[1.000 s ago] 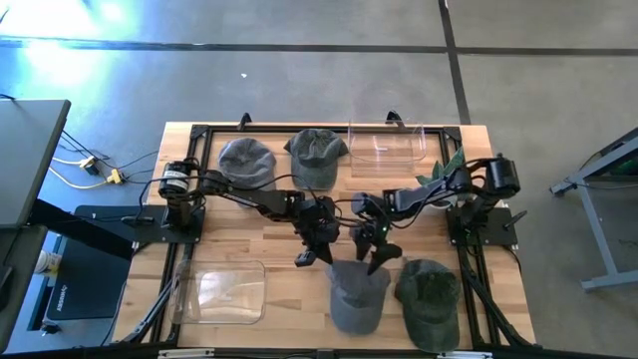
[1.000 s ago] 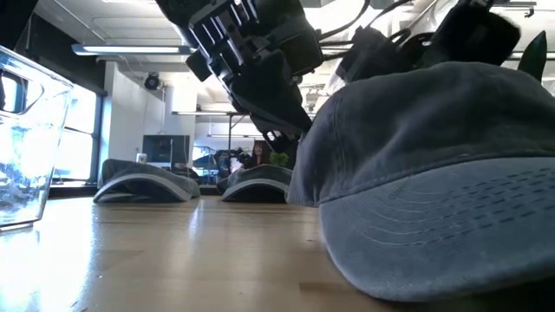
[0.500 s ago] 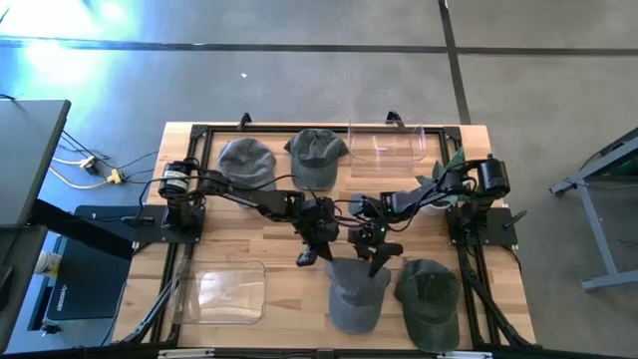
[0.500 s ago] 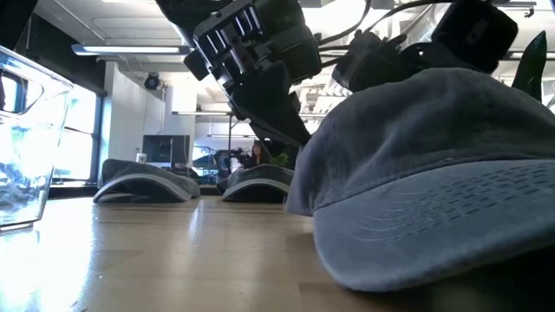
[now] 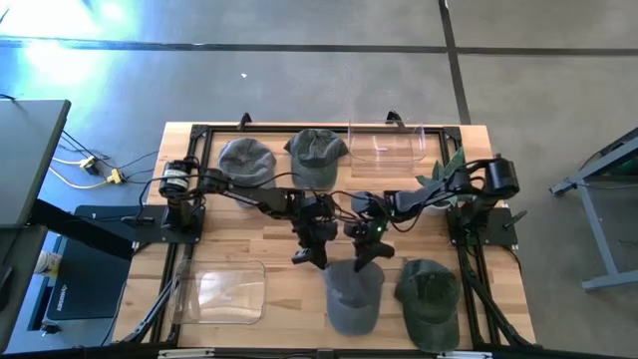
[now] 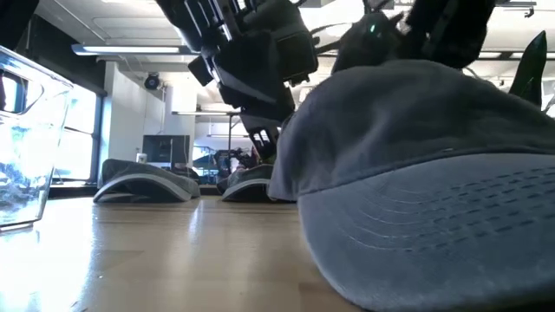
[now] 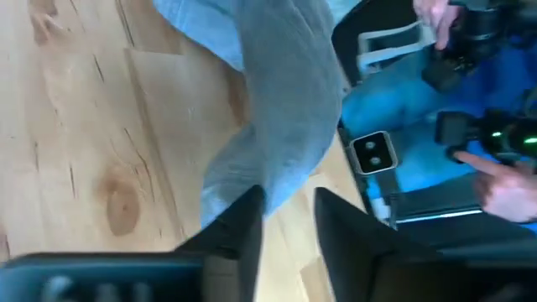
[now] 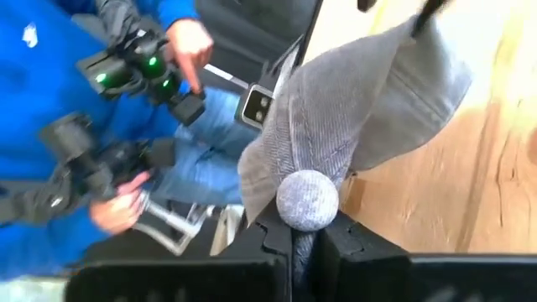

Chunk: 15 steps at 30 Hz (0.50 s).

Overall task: Pick & Place hat
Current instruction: Put the bottom gray cap into the top transparent bin

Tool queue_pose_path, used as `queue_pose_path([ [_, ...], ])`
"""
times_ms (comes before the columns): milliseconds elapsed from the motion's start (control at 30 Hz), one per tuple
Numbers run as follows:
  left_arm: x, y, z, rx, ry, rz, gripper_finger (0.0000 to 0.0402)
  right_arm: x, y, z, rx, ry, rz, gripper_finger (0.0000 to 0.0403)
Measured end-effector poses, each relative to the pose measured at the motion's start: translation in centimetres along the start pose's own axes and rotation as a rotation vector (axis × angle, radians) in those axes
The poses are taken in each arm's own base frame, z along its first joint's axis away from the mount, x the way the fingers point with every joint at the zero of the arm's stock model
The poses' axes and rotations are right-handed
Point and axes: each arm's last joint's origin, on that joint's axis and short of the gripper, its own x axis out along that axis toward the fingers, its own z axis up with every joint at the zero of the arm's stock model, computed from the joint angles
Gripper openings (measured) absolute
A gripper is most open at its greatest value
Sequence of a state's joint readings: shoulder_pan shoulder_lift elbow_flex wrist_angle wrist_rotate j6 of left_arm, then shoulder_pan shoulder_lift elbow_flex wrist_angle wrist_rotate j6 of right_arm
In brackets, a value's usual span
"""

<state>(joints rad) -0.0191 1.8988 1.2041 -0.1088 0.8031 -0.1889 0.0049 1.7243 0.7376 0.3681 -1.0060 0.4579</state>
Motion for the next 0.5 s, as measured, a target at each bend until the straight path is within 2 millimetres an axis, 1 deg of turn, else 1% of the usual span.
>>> queue_pose_path([
  [67,-0.7,0.6,0.1,-0.038,-0.002,-0.047,0.0138,-0.3,1.1,0.3,0.022,-0.018,-0.022,0.0022],
  [133,-1.6,1.2,0.2,-0.111,-0.004,-0.075,0.0161,-0.6,2.5,0.6,0.015,-0.037,-0.019,0.0017],
  [200,-2.8,1.2,0.1,-0.178,0.007,-0.069,0.0174,-1.1,4.1,0.9,0.007,-0.051,-0.002,0.0007],
  [267,-4.0,0.9,0.5,-0.178,-0.017,-0.034,0.0178,-1.8,5.7,1.3,0.006,-0.09,-0.002,0.0006],
  [333,-5.2,0.1,0.5,-0.201,-0.021,0.045,0.0176,-2.7,7.4,1.7,0.02,-0.152,-0.02,0.001],
  [367,-5.9,-0.6,0.7,-0.194,-0.036,0.084,0.0175,-3.4,8.3,1.9,0.02,-0.194,-0.033,0.0011],
  [433,-7.4,-2.2,1.4,-0.157,-0.096,0.161,0.017,-4.8,10.1,2.1,0.021,-0.276,-0.06,0.0007],
  [500,-9.3,-4.2,1.8,-0.149,-0.167,0.257,0.0167,-6.6,11.9,2.3,0.002,-0.382,-0.096,0.0004],
])
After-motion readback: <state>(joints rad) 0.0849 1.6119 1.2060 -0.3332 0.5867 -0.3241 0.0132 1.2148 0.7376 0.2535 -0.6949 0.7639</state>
